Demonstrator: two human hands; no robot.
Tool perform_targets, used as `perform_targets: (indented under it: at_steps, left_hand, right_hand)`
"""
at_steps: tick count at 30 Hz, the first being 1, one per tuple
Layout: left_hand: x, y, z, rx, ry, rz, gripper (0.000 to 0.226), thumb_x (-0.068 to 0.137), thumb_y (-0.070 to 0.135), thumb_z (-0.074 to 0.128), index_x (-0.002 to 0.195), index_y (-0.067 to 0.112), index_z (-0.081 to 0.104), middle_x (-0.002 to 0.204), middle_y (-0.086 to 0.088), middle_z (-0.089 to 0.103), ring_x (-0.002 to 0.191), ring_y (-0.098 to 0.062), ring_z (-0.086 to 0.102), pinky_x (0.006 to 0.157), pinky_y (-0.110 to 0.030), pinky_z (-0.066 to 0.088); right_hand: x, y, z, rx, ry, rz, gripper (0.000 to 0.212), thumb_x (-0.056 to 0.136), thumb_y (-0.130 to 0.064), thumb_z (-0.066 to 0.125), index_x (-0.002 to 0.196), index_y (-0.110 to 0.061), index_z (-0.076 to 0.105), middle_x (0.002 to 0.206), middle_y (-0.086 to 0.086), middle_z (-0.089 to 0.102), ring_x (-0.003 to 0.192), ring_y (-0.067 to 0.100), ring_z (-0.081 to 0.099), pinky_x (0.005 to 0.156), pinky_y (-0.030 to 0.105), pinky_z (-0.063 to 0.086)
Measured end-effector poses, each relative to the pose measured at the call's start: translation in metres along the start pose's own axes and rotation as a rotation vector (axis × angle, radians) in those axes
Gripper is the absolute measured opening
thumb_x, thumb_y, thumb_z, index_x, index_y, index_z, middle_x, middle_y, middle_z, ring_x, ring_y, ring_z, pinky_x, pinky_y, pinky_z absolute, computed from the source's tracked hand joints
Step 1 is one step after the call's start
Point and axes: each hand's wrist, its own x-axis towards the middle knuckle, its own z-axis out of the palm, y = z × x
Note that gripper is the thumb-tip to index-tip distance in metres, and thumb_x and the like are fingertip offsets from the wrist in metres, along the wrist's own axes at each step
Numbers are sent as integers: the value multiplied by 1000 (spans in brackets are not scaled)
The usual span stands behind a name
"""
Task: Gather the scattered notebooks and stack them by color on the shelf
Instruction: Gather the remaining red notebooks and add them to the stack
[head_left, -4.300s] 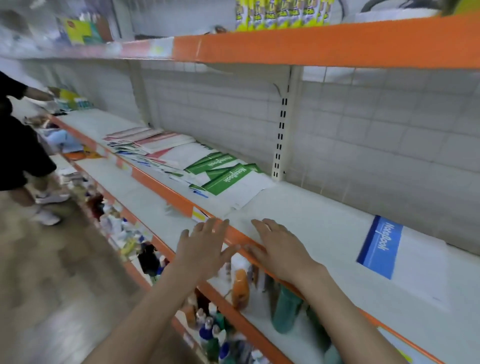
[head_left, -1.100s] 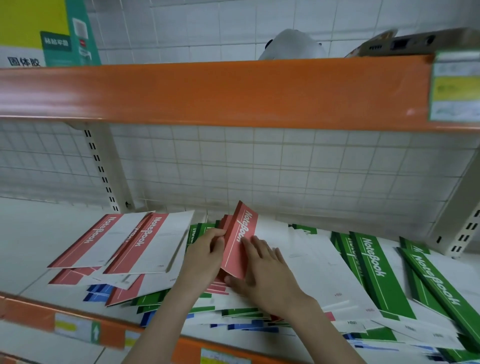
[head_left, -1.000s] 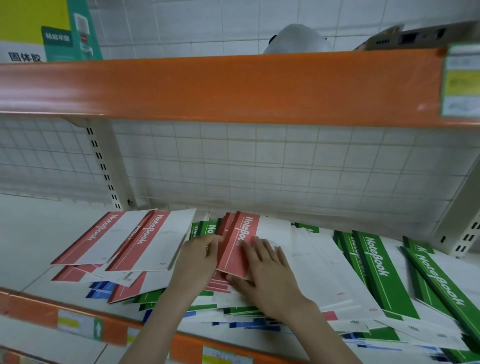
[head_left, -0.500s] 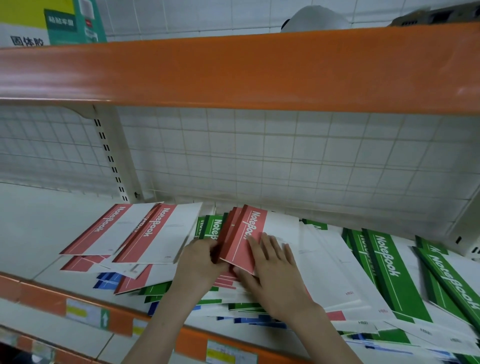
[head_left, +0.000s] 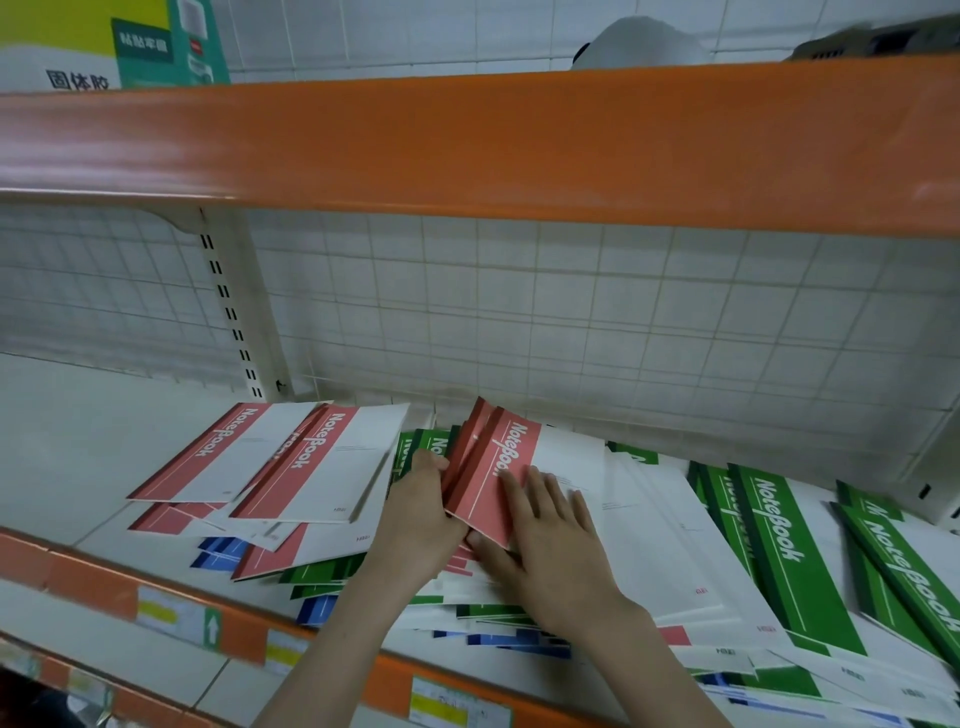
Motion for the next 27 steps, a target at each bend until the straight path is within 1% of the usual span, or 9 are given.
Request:
perform_targets:
  at_steps: [3, 7, 9, 12, 14, 16, 18, 21, 27]
  left_hand:
    - [1, 3, 2, -383, -71, -89, 49, 88, 19, 67, 129, 21, 40, 109, 6, 60, 94, -8, 62, 65, -14, 50]
    - [3, 6, 3, -812, -93, -241, 18, 91, 22, 61, 106, 28, 53, 93, -1, 69, 81, -20, 71, 65, -28, 54]
    - [3, 11, 2, -945, -76, -280, 11, 92, 19, 59, 94, 28, 52, 91, -6, 68, 75, -20, 71, 57, -27, 56]
    - [2, 13, -2, -1038, -50, -258, 11, 95, 13, 53, 94, 23, 58, 92, -8, 68, 68, -14, 71, 52, -21, 54]
    - [0, 8, -6, -830, -28, -171, 18, 99, 16, 46, 98, 24, 63, 102, -5, 68, 76, -9, 70, 56, -15, 53]
    - [1, -3, -9, -307, 30, -3, 16, 98, 24, 49, 107, 24, 63, 109, 3, 64, 83, -1, 61, 61, -9, 49]
    - [1, -10, -8, 113, -12, 116, 29, 90, 38, 59, 115, 24, 61, 107, 6, 57, 96, -6, 52, 79, -17, 47]
    - [1, -10, -4, 201, -104, 69, 49, 81, 51, 66, 121, 25, 57, 119, 0, 51, 117, -18, 43, 102, -37, 40]
    - [10, -5, 0, 323, -73, -9, 54, 78, 51, 70, 116, 16, 56, 121, -8, 53, 116, -23, 47, 101, -38, 43]
  right_hand:
    - [4, 1, -9, 91, -18, -19, 81, 87, -71, 13, 152, -26, -5, 161, 4, -2, 148, 22, -3, 119, 41, -3]
    - [3, 1, -15, 155, -36, -74, 92, 78, -80, 17, 151, -30, -8, 161, -1, -4, 148, 18, -3, 119, 36, -2]
    - [2, 4, -15, 153, -7, -89, 80, 90, -67, 29, 152, -29, -6, 161, -1, -2, 148, 19, -1, 119, 35, 0]
    - [1, 12, -18, 144, 14, -88, 67, 98, -45, 36, 152, -28, -2, 160, 0, 4, 147, 19, 5, 120, 36, 4]
    - [1, 18, -18, 119, 20, -87, 63, 99, -45, 34, 152, -28, 2, 160, -1, 8, 146, 17, 9, 120, 36, 7]
    - [1, 23, -17, 82, 16, -80, 63, 99, -47, 32, 152, -29, 3, 160, -2, 8, 146, 16, 10, 120, 36, 6]
    - [1, 26, -14, 49, 5, -73, 62, 99, -48, 30, 152, -29, 2, 160, -2, 6, 147, 16, 7, 119, 35, 3]
    - [0, 26, -11, 30, 3, -71, 62, 99, -48, 29, 152, -30, 1, 160, -2, 5, 147, 16, 4, 119, 34, 2]
    - [-2, 22, -12, 81, -4, -58, 63, 98, -51, 28, 151, -31, 1, 160, -4, 4, 147, 14, 3, 120, 34, 2]
